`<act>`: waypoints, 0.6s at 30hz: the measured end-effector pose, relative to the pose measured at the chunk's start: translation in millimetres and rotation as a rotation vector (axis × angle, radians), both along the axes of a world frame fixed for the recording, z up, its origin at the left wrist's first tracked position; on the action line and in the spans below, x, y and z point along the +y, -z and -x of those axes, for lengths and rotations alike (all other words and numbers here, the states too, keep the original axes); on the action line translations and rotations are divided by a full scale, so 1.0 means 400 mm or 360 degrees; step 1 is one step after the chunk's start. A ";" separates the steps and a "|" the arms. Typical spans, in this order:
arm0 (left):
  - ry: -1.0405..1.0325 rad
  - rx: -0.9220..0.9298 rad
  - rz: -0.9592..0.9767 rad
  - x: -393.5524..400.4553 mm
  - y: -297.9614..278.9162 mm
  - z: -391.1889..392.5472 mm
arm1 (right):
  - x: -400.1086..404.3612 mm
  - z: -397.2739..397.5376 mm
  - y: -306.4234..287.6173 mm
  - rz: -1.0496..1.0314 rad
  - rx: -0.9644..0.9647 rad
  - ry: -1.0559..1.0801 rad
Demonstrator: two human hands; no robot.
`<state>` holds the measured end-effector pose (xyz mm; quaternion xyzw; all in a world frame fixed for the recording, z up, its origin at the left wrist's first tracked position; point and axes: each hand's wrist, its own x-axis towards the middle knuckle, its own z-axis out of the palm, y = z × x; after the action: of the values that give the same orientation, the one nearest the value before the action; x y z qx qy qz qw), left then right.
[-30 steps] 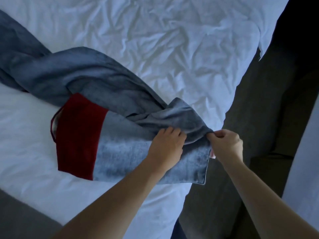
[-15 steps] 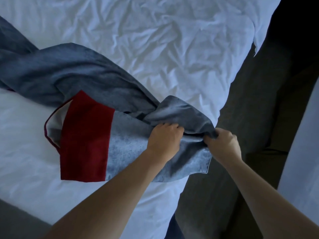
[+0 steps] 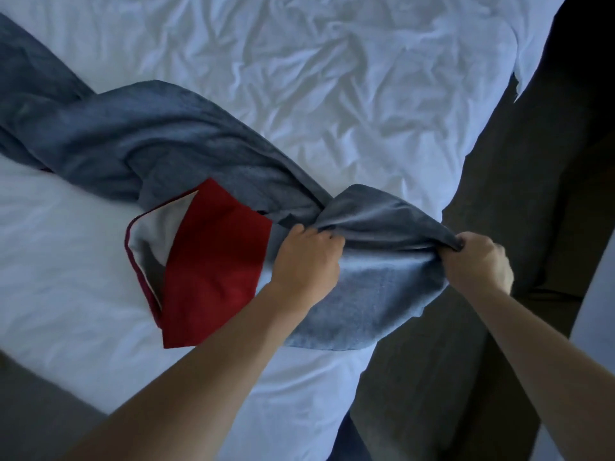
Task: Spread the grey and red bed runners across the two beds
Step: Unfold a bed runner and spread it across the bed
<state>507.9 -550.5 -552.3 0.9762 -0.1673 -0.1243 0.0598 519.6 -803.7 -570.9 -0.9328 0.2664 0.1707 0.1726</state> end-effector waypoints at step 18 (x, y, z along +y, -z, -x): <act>0.0168 0.0091 0.0070 -0.150 0.011 0.066 | 0.031 0.127 0.031 0.0035 -0.0331 -0.0024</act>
<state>481.5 -610.3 -556.9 0.9606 -0.2194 -0.1513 0.0794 468.9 -791.3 -583.5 -0.9493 0.2420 0.0712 0.1878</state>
